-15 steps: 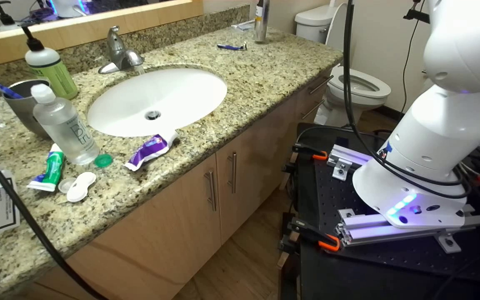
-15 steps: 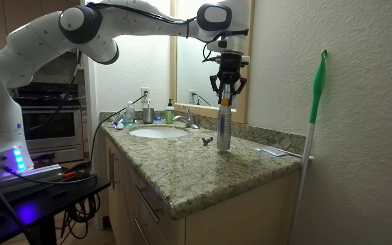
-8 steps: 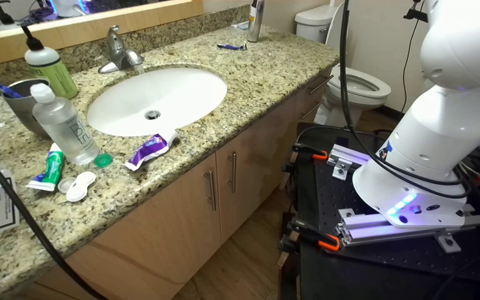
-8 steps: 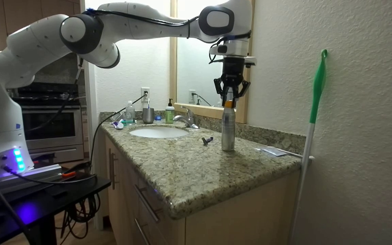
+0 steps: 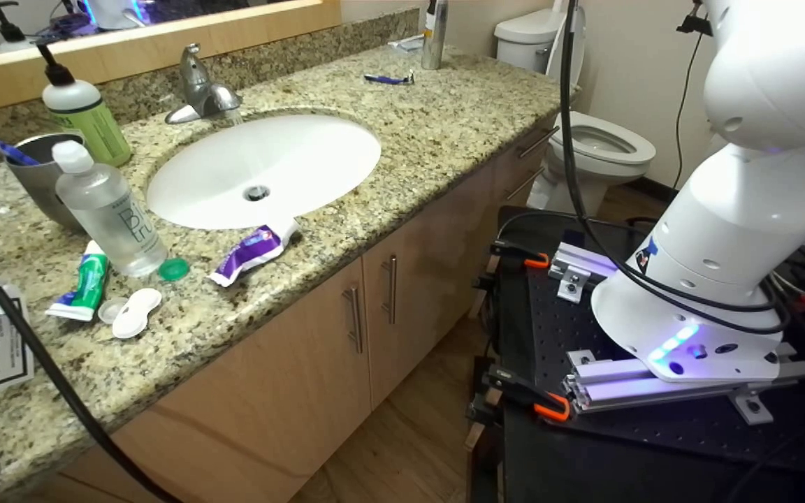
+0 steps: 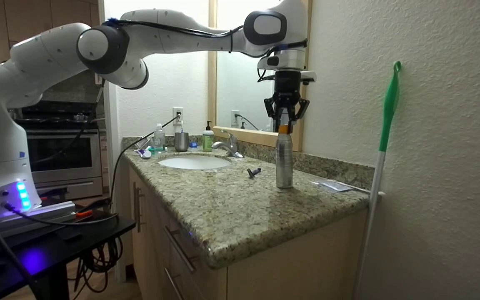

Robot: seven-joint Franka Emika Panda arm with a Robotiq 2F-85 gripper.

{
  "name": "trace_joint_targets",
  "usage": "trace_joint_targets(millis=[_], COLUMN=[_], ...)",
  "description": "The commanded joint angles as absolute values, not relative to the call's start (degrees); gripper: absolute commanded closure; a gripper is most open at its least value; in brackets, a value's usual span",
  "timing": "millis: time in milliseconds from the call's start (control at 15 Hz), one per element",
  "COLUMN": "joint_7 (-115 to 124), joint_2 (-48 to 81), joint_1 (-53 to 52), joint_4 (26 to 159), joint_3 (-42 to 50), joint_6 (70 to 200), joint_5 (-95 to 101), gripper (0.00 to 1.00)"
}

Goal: Move the bottle with the yellow lid to the upper right corner of the counter

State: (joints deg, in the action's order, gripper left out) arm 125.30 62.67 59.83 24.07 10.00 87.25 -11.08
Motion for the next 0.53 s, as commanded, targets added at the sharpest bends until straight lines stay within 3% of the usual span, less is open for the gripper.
trace_joint_targets(millis=[0,267,333,467], joint_7=[125.39,125.74,125.20,124.76], joint_2=[65.19,65.21,61.86,62.55], joint_1=[60.70,60.46,59.68,60.36], joint_4=[20.40,18.87,23.64,17.15], joint_3=[8.40,7.34,8.37,7.42], joint_6=[85.37,85.56,88.22,86.87], joint_5=[-9.38,-9.34,-10.44,-8.89], gripper=[0.30,0.02,0.01,0.00])
